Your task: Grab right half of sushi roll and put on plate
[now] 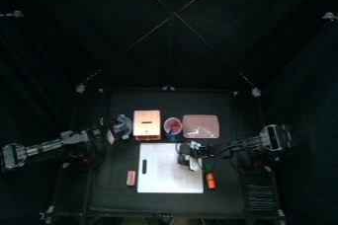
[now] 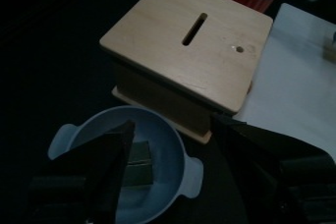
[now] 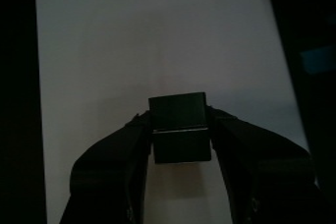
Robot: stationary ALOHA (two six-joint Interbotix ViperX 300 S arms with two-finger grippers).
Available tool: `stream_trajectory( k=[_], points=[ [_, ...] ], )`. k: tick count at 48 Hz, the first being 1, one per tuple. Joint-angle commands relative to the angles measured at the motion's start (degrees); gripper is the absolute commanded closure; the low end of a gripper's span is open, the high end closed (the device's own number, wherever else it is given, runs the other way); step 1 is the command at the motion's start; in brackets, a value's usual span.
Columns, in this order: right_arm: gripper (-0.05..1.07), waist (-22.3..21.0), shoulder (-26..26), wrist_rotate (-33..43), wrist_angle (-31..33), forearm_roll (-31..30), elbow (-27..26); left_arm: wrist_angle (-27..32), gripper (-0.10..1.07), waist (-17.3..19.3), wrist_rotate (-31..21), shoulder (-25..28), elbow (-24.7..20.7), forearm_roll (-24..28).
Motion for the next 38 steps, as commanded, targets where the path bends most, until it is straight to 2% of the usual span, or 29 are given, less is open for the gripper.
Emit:
stream_trajectory(
  k=[1, 6, 12, 19, 23, 28, 33, 38],
  points=[
    [0.44, -2.7, -6.0, 0.0, 1.6, -0.3, 1.1, -0.4, 0.02, 0.0, -0.1, 0.1, -0.6, -0.1],
    [0.44, -7.1, -9.9, 0.0, 4.6, -0.4, 3.8, -0.4, 0.02, 0.0, -0.1, 0.1, -0.6, -0.1],
    [0.44, -14.6, -14.4, -0.1, 6.6, -1.4, 6.2, -0.4, 0.02, 0.1, -0.1, 0.1, -0.6, -0.2],
    [0.44, -23.8, -17.2, 0.0, 6.7, -3.3, 7.9, -0.4, 0.02, 0.0, -0.1, 0.1, -0.6, -0.4],
    [0.44, -28.9, -16.6, 0.0, 6.7, -3.6, 8.7, -0.4, 0.02, 0.0, -0.1, 0.1, -0.6, -0.8],
    [0.44, -33.1, -14.6, 0.1, 6.7, -3.3, 9.2, -0.4, 0.02, 0.0, 0.0, 0.1, -0.6, -1.1],
    [0.42, -35.3, -12.3, 0.0, 6.7, -3.3, 9.5, -0.4, 0.02, 0.0, 0.1, 0.1, -0.6, -1.2],
    [0.34, -36.1, -10.2, 0.1, 6.2, -3.3, 9.3, -0.3, 0.02, 0.0, 0.1, 0.1, -0.6, -1.2]
  ],
)
